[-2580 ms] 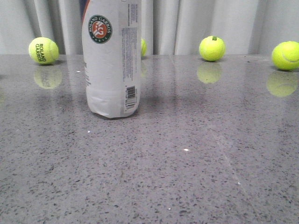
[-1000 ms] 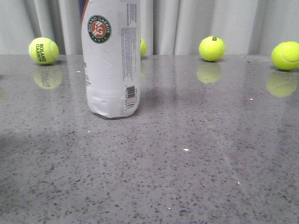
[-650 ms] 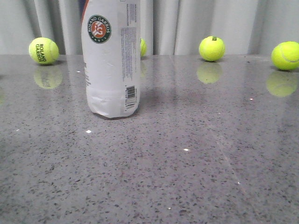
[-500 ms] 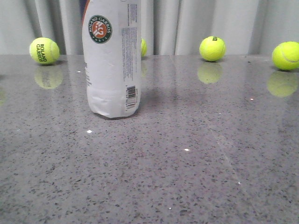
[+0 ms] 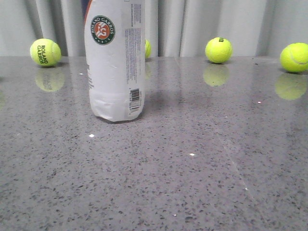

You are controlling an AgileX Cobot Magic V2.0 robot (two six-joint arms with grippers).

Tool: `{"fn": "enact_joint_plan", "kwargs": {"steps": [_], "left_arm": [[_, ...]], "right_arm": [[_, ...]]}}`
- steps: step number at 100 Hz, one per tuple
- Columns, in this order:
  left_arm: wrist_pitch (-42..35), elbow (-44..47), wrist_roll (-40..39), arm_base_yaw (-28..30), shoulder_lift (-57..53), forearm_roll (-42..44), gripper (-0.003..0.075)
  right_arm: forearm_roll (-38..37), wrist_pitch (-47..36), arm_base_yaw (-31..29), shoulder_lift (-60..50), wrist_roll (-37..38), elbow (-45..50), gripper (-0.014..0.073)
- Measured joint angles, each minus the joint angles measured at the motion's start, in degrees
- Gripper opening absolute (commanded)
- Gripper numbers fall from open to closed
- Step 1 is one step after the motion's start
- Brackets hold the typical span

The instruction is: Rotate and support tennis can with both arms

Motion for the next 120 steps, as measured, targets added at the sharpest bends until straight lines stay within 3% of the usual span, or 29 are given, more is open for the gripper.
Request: {"fn": "enact_joint_plan", "kwargs": {"steps": [25, 44, 60, 120], "left_arm": [[0.5, 6.5, -0.2, 8.0, -12.6, 0.9, -0.0020], [3.2, 6.5, -2.2, 11.4, -13.9, 1.6, -0.0020], [7.5, 6.5, -3.1, 11.9, -13.9, 2.1, -0.0020], [7.6, 6.5, -3.2, 11.9, -13.9, 2.2, -0.0020]], "right_arm": [[0.0, 0.0, 0.0, 0.0, 0.0, 0.0, -0.0068], [0.0, -0.1, 0.0, 0.0, 0.0, 0.0, -0.0068], [0.0, -0.2, 0.0, 0.0, 0.0, 0.0, -0.0068], [0.0, -0.3, 0.0, 0.0, 0.0, 0.0, -0.0068]]}}
